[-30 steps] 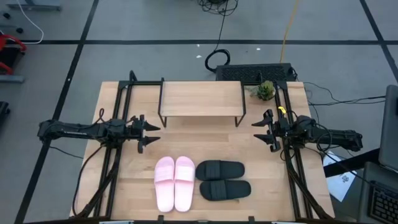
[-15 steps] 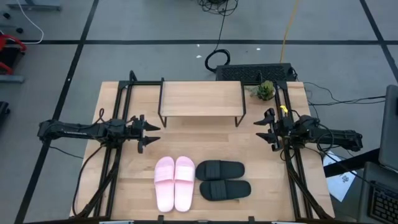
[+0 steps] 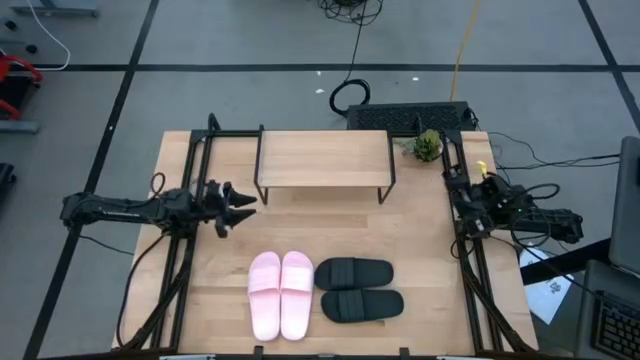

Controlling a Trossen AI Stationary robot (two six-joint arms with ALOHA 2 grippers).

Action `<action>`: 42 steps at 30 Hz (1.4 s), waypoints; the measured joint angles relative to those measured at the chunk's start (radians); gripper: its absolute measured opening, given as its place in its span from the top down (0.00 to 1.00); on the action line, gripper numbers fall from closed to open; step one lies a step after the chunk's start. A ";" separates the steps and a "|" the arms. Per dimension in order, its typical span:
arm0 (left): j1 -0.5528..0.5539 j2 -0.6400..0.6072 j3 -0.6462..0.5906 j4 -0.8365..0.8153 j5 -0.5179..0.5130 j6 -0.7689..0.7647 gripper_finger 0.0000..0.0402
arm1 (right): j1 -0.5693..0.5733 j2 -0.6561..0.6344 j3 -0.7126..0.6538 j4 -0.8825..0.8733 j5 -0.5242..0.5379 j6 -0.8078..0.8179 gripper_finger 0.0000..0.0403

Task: Pick and place slides into the shelf
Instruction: Put the left pink slipper on the shelf

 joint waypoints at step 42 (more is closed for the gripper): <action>-0.605 0.823 1.062 -0.950 0.122 -0.593 0.42 | 0.005 0.679 0.917 -0.397 -0.281 0.021 0.48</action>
